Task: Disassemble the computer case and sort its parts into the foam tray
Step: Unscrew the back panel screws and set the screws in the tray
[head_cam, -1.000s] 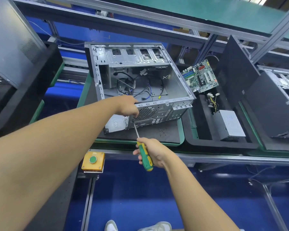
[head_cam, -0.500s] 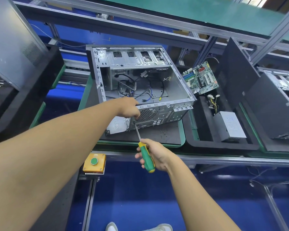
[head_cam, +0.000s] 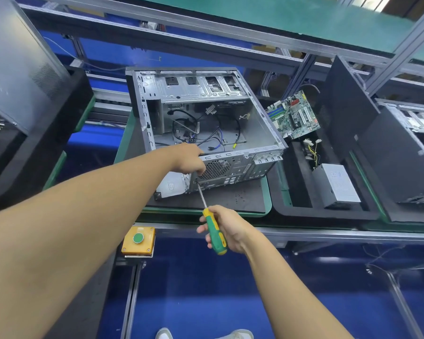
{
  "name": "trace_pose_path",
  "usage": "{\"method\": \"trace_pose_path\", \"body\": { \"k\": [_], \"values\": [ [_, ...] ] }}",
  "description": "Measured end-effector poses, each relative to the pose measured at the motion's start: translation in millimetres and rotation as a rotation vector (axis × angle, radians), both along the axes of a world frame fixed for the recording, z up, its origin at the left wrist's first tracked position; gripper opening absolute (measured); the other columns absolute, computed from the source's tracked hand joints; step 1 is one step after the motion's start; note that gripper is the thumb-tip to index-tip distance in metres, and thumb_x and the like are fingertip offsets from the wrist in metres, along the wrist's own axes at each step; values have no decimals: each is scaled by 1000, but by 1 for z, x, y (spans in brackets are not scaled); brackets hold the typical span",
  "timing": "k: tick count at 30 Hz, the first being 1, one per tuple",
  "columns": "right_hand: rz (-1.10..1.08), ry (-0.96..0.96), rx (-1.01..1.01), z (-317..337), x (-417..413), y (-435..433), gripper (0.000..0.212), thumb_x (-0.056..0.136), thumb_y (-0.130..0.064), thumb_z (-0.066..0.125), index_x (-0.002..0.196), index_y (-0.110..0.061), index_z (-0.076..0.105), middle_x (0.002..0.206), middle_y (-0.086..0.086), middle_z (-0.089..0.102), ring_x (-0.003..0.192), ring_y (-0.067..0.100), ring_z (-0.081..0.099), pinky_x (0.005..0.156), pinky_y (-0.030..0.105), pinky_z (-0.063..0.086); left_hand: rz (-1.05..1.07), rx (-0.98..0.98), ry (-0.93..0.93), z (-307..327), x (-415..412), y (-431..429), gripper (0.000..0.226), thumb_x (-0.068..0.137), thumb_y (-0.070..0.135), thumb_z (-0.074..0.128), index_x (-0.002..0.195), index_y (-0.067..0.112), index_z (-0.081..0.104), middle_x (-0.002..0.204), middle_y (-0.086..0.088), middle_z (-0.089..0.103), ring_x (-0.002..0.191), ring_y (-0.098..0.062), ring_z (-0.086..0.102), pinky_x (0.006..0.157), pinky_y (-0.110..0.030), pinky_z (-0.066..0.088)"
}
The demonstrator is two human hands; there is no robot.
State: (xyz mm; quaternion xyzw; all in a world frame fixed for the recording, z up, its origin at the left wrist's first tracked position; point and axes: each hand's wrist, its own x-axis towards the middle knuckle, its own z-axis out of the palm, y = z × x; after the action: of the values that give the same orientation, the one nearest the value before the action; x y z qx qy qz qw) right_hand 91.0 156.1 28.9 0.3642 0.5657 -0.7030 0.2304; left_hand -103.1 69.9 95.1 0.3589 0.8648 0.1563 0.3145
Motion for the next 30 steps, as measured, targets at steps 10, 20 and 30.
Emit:
{"method": "trace_pose_path", "body": {
  "k": [10,20,30],
  "values": [
    [-38,128,148,-8,4,2,26,96,-18,65,98,-14,40,80,11,59,50,16,55,54,34,55,-3,8,-11,1,0,0,10,77,23,64,75,15,58,67,-4,60,61,-21,52,60,-29,41],
    [-114,142,117,-10,1,-6,9,99,-15,59,99,-7,54,89,15,63,62,20,65,64,38,61,-1,10,-8,1,0,0,12,78,22,64,78,12,58,69,-5,59,63,-21,51,60,-30,41],
    [-20,125,222,-6,-6,-11,11,98,-17,59,108,-13,57,89,7,56,54,12,51,50,28,48,7,-8,-12,2,0,0,12,75,23,66,75,14,58,73,-5,60,65,-21,52,60,-29,40]
  ]
}}
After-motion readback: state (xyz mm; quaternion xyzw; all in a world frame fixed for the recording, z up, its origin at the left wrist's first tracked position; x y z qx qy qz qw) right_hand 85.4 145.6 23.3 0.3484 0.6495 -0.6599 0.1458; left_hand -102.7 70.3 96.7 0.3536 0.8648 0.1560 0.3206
